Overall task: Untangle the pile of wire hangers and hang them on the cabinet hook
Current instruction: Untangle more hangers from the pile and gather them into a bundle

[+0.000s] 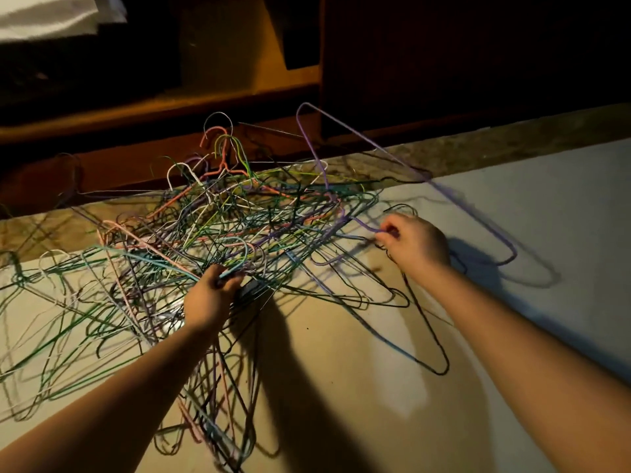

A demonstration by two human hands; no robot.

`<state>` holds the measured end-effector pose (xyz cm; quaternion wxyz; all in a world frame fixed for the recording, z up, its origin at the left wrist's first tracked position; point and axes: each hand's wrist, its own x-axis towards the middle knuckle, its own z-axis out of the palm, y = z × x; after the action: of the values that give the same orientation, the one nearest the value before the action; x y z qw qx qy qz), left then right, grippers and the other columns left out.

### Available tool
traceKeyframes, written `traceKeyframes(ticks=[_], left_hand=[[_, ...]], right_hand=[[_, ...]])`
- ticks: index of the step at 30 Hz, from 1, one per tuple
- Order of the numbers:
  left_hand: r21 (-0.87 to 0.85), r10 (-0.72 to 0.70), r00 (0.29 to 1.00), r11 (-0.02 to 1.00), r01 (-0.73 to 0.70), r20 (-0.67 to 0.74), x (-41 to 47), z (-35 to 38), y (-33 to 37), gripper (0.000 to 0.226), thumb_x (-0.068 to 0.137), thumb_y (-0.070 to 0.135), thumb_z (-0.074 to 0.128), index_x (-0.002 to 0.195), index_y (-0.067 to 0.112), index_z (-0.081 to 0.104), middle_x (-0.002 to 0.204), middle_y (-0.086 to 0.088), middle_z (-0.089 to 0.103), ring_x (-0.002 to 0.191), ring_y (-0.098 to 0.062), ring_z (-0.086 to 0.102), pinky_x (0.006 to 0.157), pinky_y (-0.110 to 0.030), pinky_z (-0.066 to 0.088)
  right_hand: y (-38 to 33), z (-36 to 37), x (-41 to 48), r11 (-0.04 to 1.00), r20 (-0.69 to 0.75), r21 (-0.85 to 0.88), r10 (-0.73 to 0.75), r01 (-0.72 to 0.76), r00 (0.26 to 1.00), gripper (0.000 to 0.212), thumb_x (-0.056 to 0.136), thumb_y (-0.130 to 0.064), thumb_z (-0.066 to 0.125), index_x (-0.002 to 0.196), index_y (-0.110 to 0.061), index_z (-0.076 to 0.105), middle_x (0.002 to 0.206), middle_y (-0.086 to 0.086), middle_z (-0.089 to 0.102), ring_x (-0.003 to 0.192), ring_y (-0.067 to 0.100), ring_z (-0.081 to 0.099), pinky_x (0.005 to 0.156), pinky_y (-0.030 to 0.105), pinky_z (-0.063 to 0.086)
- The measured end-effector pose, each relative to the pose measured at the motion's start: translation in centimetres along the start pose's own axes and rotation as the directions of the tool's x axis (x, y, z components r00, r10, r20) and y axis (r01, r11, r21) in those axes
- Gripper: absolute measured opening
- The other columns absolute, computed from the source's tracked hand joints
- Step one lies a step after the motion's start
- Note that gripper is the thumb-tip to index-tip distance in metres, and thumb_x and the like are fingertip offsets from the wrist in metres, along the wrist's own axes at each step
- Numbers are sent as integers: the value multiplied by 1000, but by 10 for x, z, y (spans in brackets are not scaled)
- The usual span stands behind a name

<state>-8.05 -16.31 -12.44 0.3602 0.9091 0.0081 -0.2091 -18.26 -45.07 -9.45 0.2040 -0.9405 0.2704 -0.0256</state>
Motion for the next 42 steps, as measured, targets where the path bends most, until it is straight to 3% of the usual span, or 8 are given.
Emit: traceKeyframes(ticks=[5, 18, 29, 32, 35, 38, 40, 42], left_hand=[[-45, -35, 998, 998, 33, -56, 3, -2, -2, 22, 92, 21, 56, 112, 13, 58, 110, -10, 65, 84, -17, 54, 68, -27, 37], [-73, -40, 996, 997, 34, -76, 16, -4, -5, 20, 92, 24, 56, 109, 12, 58, 103, -8, 64, 72, -15, 53, 51, -23, 33], [-185, -66, 995, 981, 50, -81, 15, -11, -4, 26, 90, 22, 59, 111, 8, 58, 107, -14, 66, 93, -31, 63, 75, -37, 48], [-196, -60, 993, 980, 39, -105, 7, -17, 3, 25, 90, 18, 57, 111, 5, 58, 101, -15, 65, 92, -35, 62, 68, -33, 42], [-292, -20, 994, 956, -12, -108, 0, -23, 9, 10, 91, 16, 56, 98, 8, 56, 89, -13, 60, 63, -25, 52, 55, -27, 31], [-361, -5, 994, 932, -36, -112, -4, -33, 9, 8, 93, 17, 54, 97, 10, 53, 86, -12, 57, 61, -19, 45, 57, -29, 33], [-369, -3, 992, 928, -43, -124, -4, -40, 6, 9, 93, 19, 52, 99, 12, 54, 89, -12, 58, 71, -21, 48, 63, -32, 36], [-382, 10, 993, 922, -56, -122, -6, -47, 5, 11, 94, 18, 51, 103, 12, 54, 86, -11, 56, 66, -20, 45, 56, -29, 33]], right_hand=[[22, -27, 5, 988, -44, -142, -64, 57, 997, 14, 88, -29, 60, 97, -19, 64, 106, 0, 64, 91, 26, 59, 66, 27, 34], [56, -49, 21, 952, -350, -302, -153, 43, 924, 18, 80, -23, 56, 89, -12, 68, 88, 14, 64, 87, 36, 56, 85, 35, 25], [44, -12, 2, 949, -185, 118, 311, -293, 932, 16, 92, -16, 51, 102, -6, 60, 107, 20, 62, 93, 37, 57, 72, 38, 42], [24, 21, -10, 775, -34, 426, 529, -467, 848, 17, 91, -12, 53, 101, 0, 59, 98, 21, 63, 87, 35, 60, 69, 32, 44], [1, 48, -16, 333, 289, 713, 663, -617, 691, 9, 95, -10, 46, 88, -10, 52, 70, 10, 53, 50, 19, 47, 33, 15, 37], [-25, 56, -16, 82, 421, 798, 632, -596, 650, 27, 97, -4, 35, 73, -15, 40, 61, 5, 42, 49, 13, 39, 42, 21, 40], [-37, 56, -15, 10, 496, 784, 590, -621, 637, 30, 98, -3, 33, 70, -13, 39, 61, 6, 44, 52, 14, 42, 53, 29, 40], [-41, 50, -14, 216, 566, 645, 510, -734, 648, 27, 98, -15, 38, 73, -11, 48, 68, 7, 51, 59, 17, 47, 58, 29, 40]])
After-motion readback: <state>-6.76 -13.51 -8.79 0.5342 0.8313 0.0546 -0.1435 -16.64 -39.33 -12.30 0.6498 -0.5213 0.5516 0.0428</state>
